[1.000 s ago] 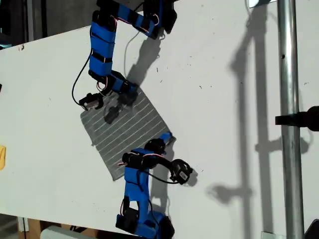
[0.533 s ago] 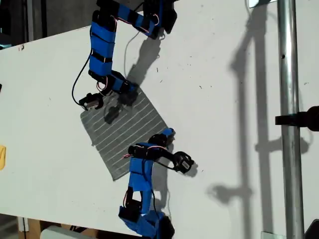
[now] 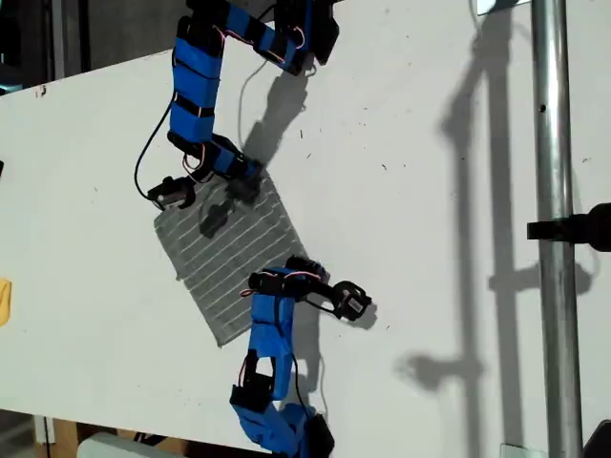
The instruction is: Grasp corners of a towel and fold twice.
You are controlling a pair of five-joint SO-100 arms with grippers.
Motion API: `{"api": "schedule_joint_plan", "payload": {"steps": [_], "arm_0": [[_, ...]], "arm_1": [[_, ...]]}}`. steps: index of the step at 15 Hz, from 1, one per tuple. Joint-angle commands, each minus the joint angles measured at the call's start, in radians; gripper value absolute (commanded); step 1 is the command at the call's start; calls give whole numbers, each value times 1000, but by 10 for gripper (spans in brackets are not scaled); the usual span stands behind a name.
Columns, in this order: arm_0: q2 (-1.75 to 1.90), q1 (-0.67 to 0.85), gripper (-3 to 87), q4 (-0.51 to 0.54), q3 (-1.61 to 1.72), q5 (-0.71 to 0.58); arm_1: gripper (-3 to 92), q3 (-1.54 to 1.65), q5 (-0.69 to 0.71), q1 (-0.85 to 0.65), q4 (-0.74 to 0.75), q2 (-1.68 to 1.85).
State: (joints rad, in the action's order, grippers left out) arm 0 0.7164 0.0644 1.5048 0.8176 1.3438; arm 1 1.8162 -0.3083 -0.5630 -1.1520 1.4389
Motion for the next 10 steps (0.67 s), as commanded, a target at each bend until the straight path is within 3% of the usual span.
{"api": "schedule_joint_plan", "payload": {"steps": [1, 6, 9, 10], "arm_0": [[14, 17, -26, 21, -6, 9], [80, -8, -27, 52, 3, 12], [186, -51, -8, 149, 11, 31], [229, -69, 164, 166, 21, 26]], "arm_1": [[-2, -5, -9, 3, 11, 77], [-2, 3, -9, 2, 15, 77], [-2, 12, -9, 0, 17, 77], [-2, 15, -9, -3, 18, 77]]}}
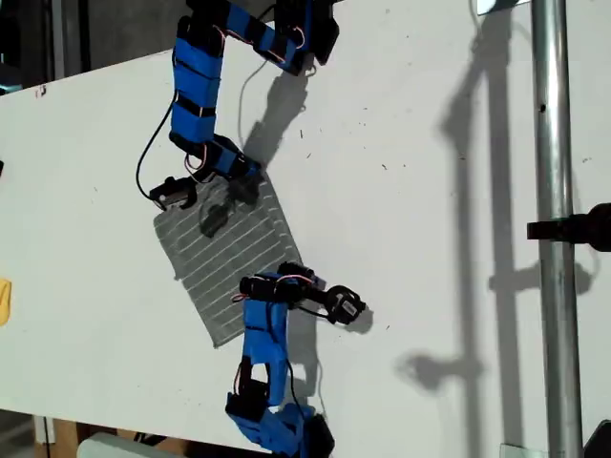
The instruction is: Grasp corners of a towel and fold twice.
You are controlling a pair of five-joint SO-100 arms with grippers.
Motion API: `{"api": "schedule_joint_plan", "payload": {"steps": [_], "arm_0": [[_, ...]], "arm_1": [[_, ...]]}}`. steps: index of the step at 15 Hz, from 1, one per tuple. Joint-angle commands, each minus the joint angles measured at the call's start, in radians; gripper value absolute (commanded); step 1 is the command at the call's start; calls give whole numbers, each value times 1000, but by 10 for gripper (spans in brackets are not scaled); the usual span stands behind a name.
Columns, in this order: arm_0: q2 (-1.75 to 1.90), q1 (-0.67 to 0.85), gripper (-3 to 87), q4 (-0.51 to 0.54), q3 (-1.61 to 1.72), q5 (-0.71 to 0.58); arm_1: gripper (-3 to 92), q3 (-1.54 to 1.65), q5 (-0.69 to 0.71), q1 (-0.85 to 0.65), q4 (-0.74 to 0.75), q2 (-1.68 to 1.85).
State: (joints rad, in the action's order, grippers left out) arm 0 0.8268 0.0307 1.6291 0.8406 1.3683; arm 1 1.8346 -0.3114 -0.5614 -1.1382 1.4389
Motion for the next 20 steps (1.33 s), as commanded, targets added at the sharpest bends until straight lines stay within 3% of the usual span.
{"api": "schedule_joint_plan", "payload": {"steps": [1, 5, 13, 14, 18, 20], "arm_0": [[173, -51, 271, 51, 15, -2], [374, -46, 325, 55, 91, -26], [-28, 64, 320, -64, -18, -72], [-51, 69, 297, -75, -20, -74], [-84, 89, -26, -67, -17, -61], [-69, 80, -27, -66, -6, -48]], "arm_1": [[-2, 2, -6, -6, 8, 77], [-2, 15, -6, -9, 8, 97], [-2, 52, -6, -17, 5, 164], [-2, 55, -6, -18, 5, 169], [-2, 71, -8, -18, 12, 175], [-2, 72, -9, -14, 18, 175]]}}
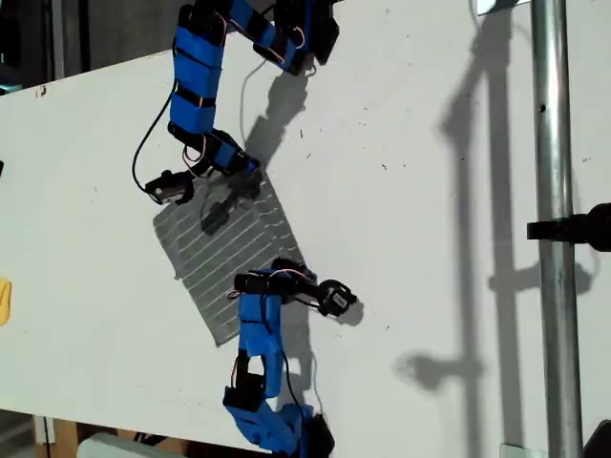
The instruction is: Grasp corners of a towel and fold twice.
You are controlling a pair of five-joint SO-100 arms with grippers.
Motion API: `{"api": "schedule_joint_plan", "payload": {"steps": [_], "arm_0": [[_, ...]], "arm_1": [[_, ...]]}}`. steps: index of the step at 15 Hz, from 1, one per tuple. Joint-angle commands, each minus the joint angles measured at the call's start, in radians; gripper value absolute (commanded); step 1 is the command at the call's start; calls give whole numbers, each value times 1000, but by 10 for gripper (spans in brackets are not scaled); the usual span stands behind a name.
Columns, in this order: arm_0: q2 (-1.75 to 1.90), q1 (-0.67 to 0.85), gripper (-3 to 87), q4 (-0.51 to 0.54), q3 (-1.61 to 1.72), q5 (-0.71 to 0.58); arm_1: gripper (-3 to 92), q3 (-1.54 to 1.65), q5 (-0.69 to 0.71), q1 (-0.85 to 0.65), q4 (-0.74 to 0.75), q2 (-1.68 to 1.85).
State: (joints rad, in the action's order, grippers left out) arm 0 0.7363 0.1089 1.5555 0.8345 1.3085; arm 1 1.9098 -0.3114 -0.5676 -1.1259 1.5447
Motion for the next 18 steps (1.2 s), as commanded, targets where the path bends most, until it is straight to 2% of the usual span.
{"api": "schedule_joint_plan", "payload": {"steps": [1, 5, 7, 11, 13, 15, 17, 18], "arm_0": [[34, -6, -27, 23, 8, 15], [170, -78, -27, 95, 133, 55], [314, -138, -27, 95, 259, 107], [623, -281, -27, 69, 561, 293], [764, -380, -27, -23, 692, 379], [936, -509, -27, -166, 850, 457], [1048, -577, -27, -272, 963, 497], [1089, -565, -27, -316, 1023, 479]], "arm_1": [[-2, -5, -21, -3, 5, 69], [-2, 0, -172, 153, -21, 67], [-2, -17, -295, 298, -72, 95], [-2, -72, -580, 649, -141, 133], [-2, -130, -727, 821, -152, 129], [-2, -255, -873, 963, -262, 110], [-2, -322, -966, 989, -304, 137], [-2, -330, -956, 956, -307, 137]]}}
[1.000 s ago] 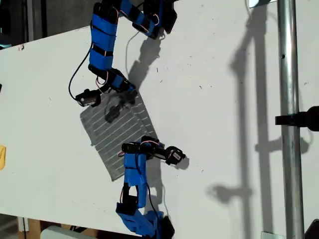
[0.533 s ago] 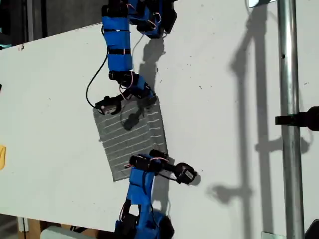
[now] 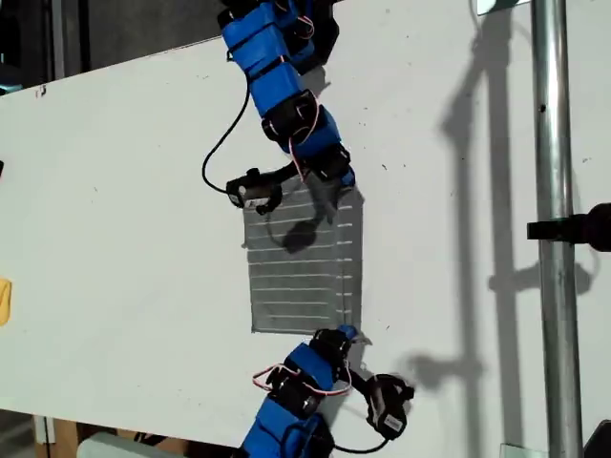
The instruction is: Grasp corners of a towel and fold twice.
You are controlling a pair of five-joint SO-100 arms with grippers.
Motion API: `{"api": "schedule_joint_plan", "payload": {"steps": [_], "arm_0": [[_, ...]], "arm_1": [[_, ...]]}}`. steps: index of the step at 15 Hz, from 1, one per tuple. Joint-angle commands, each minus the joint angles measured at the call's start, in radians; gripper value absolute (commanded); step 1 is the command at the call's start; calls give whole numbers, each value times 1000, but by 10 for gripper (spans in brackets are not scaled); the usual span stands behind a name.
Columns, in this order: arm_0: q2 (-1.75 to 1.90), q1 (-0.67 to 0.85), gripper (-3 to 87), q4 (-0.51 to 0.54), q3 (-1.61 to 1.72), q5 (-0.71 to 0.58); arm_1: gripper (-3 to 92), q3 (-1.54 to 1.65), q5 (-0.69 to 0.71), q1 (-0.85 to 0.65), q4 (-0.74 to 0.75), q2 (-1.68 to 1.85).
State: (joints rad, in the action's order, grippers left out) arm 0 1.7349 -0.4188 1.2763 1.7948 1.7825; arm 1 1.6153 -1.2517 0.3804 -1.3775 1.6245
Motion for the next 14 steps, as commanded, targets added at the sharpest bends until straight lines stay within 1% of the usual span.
{"api": "schedule_joint_plan", "payload": {"steps": [1, 3, 4, 6, 7, 10, 12, 14], "arm_0": [[133, 5, -27, -64, 121, -28], [241, 144, -27, -64, 227, -127], [316, 239, -27, -64, 296, -181], [414, 468, -27, -37, 377, -348], [419, 581, -27, -11, 382, -445], [410, 870, -27, 12, 350, -695], [402, 1003, -27, 31, 278, -813], [387, 1066, -27, 57, 190, -877]], "arm_1": [[-2, -28, -2, -46, -87, 54], [-2, 5, 67, -181, -107, 63], [-2, 28, 129, -273, -106, 67], [-2, 71, 299, -480, -66, 83], [-2, 80, 388, -583, -34, 81], [-2, 44, 634, -859, 40, 57], [-2, -54, 752, -966, 46, 15], [-2, -172, 807, -1025, 23, 3]]}}
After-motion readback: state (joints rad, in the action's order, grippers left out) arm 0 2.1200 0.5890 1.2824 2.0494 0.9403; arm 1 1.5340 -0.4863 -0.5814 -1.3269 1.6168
